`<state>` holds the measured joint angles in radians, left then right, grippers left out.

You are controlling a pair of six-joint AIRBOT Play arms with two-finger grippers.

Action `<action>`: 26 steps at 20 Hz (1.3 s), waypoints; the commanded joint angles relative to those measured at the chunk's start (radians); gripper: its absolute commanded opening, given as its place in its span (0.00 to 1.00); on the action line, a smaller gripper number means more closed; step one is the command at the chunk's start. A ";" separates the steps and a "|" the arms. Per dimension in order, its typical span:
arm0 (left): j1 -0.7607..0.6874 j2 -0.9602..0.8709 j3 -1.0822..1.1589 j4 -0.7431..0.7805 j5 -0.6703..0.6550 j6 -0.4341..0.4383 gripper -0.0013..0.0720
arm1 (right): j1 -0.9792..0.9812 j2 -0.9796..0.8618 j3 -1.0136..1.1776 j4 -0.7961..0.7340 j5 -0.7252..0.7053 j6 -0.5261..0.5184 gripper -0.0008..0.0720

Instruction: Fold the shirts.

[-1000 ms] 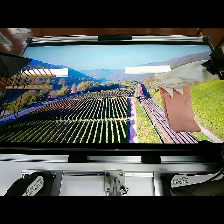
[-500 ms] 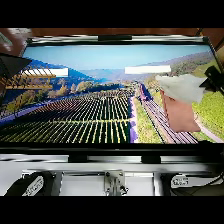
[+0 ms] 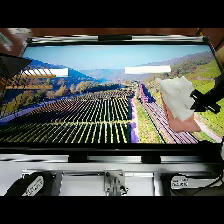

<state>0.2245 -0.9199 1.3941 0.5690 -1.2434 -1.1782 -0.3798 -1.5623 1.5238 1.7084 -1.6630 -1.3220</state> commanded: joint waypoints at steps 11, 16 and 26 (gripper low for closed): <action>0.000 0.000 0.000 0.000 0.001 0.008 0.06 | 0.003 0.002 -0.071 -0.047 -0.093 0.132 0.30; 0.000 -0.002 0.000 0.000 0.002 0.019 0.06 | -0.002 0.039 -0.058 -0.162 -0.174 0.062 0.69; -0.314 -0.230 0.066 0.653 0.104 -0.231 0.05 | 0.278 0.099 0.450 -0.019 0.451 -0.204 0.67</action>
<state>0.0631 -1.0534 1.4204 0.8417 -1.1454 -1.2442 -0.2710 -1.4620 1.8969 1.6543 -1.4185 -1.4246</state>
